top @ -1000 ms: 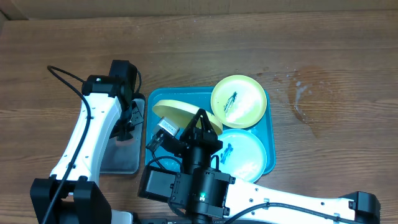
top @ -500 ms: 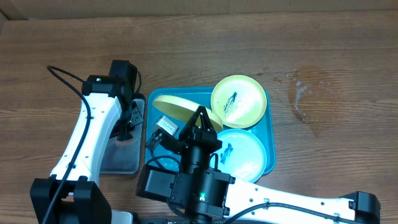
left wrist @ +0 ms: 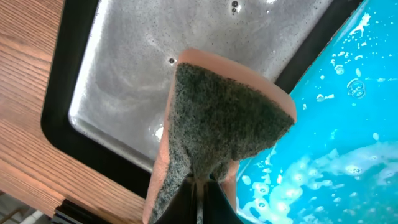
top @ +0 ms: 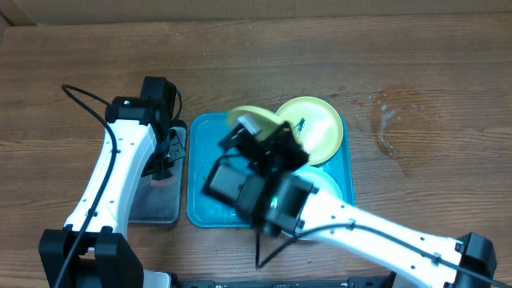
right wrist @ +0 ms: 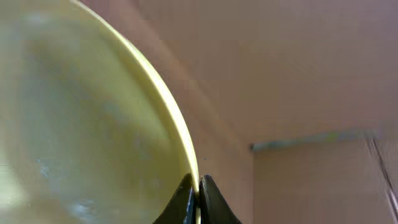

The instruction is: Clean dirty plates on tray and stack at the side

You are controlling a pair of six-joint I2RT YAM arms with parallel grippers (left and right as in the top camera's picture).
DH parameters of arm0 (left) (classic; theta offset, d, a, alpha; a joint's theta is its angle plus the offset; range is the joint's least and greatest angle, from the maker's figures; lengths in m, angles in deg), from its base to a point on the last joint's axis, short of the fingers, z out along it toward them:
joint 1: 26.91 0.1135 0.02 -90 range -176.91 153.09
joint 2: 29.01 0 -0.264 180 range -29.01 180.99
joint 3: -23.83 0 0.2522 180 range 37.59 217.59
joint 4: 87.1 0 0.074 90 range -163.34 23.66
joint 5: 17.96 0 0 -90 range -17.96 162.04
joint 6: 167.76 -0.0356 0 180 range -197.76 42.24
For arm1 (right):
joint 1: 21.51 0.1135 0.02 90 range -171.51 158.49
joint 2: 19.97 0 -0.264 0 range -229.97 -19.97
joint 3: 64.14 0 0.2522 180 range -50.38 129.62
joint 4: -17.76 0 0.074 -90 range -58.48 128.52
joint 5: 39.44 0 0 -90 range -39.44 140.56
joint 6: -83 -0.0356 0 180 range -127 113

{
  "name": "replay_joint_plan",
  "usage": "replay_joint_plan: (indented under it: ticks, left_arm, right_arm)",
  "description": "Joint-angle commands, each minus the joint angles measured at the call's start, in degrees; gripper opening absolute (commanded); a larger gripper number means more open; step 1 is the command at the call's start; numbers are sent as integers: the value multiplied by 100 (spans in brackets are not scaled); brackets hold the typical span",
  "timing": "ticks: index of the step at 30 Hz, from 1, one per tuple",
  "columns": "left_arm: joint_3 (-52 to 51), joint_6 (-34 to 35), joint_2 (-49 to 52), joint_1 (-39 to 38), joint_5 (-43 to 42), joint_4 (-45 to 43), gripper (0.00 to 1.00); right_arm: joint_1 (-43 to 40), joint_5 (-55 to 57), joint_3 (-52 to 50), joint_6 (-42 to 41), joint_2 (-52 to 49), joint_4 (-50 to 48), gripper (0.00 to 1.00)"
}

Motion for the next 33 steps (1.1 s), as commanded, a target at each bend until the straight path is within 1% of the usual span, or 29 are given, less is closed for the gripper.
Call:
replay_joint_plan:
  ticks: [1,3,4,6,7,8,9,11,15,17,19,22,26,30,33]
  left_arm:
    - [-15,-98,-87,15,-111,-4,4]
    - [-15,-96,-85,15,-120,-52,4]
    - [-15,-96,-85,15,-125,-61,4]
    - [-15,-98,-85,15,-120,-31,4]
    - [-15,-98,-87,15,-118,-11,4]
    - [-15,-96,-85,15,-120,-15,4]
    - [-15,-96,-87,15,-122,-50,4]
    - [-15,-98,-85,15,-122,-48,4]
    - [-15,-144,-87,15,-120,-15,4]
    - [-15,-144,-87,15,-120,-42,4]
    - [-15,-144,-87,15,-120,-50,4]
    - [-15,-164,-85,11,-120,-42,4]
    - [-15,-162,-85,11,-122,-42,4]
    - [-15,-162,-87,11,-122,-44,4]
    - [-15,-164,-85,11,-120,-66,4]
  right_arm:
    - [-72,-70,109,-920,46,44,4]
    - [-313,-396,96,-494,-9,-208,4]
    - [-337,-282,173,-686,-15,83,4]
    - [-142,-173,310,-1235,37,367,4]
    - [-66,-260,330,-1294,74,251,4]
    - [-96,-555,323,-1021,85,-15,4]
    - [-289,-1086,326,-638,46,-162,4]
    - [-446,-1862,326,-1014,46,-114,4]
    - [-1023,-4293,236,-1875,46,-387,4]
    - [-1397,-5202,57,-2271,28,-737,4]
    - [-1786,-5696,-133,-2500,28,-1038,4]
    - [-2411,-5945,-284,-2564,-20,-1257,4]
    - [-3480,-6218,-286,-2656,-153,-1263,4]
    - [-4830,-6972,-286,-2653,-337,-1296,4]
    - [-5831,-7272,-289,-2656,-511,-1268,4]
